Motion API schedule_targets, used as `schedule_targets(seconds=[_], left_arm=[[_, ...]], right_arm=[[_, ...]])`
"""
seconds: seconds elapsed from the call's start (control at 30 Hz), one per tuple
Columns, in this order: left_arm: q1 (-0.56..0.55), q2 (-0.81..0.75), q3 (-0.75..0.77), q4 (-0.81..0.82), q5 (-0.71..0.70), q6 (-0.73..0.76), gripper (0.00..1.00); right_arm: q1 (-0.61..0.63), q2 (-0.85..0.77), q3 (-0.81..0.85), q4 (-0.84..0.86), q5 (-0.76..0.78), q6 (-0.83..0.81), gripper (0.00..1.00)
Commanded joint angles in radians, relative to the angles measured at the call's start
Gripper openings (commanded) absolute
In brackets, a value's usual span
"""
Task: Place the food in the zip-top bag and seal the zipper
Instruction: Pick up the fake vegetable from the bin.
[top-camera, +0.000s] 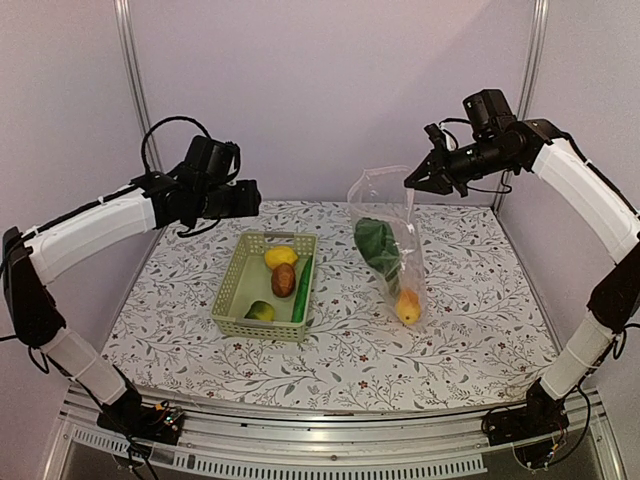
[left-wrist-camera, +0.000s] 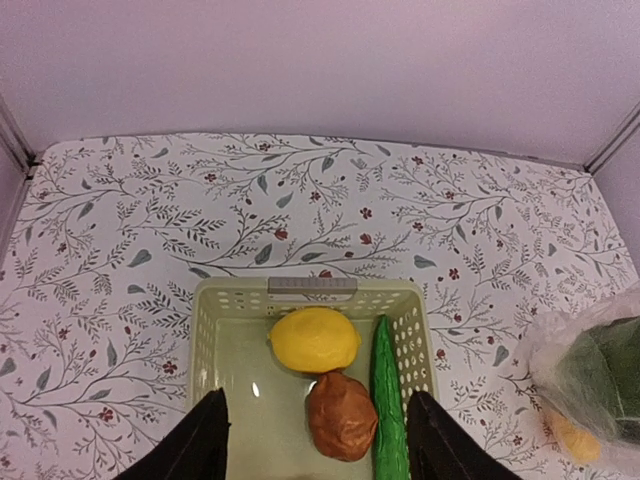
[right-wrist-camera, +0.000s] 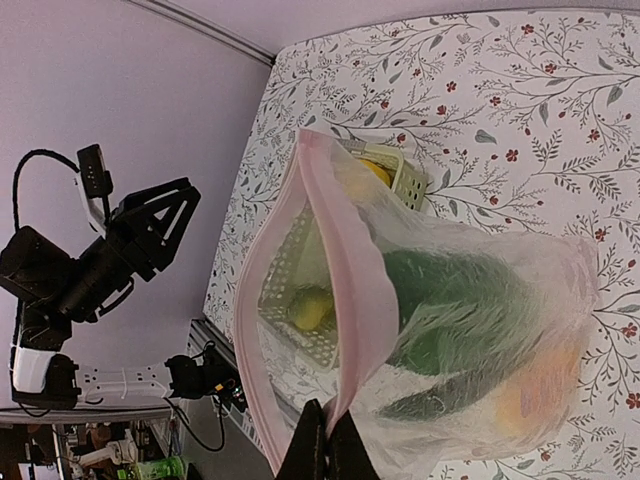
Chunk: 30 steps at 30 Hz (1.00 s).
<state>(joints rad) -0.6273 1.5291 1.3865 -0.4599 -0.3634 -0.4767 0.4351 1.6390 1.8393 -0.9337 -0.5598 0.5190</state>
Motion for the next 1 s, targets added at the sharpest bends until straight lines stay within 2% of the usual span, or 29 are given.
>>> schedule_targets(seconds=[0.0, 0.17, 0.37, 0.97], left_arm=[[0.029, 0.046, 0.006, -0.084, 0.134, -0.004, 0.58], [0.035, 0.111, 0.034, -0.132, 0.274, -0.022, 0.5], [0.027, 0.159, -0.012, -0.135, 0.454, -0.087, 0.5], [-0.046, 0.286, -0.073, -0.187, 0.56, -0.107, 0.46]], right_arm=[[-0.009, 0.013, 0.025, 0.017, 0.003, -0.008, 0.0], [-0.009, 0.012, 0.024, 0.012, 0.008, -0.011, 0.0], [-0.009, 0.009, 0.023, 0.004, 0.013, -0.017, 0.0], [-0.009, -0.01, -0.033, 0.031, 0.001, -0.017, 0.0]])
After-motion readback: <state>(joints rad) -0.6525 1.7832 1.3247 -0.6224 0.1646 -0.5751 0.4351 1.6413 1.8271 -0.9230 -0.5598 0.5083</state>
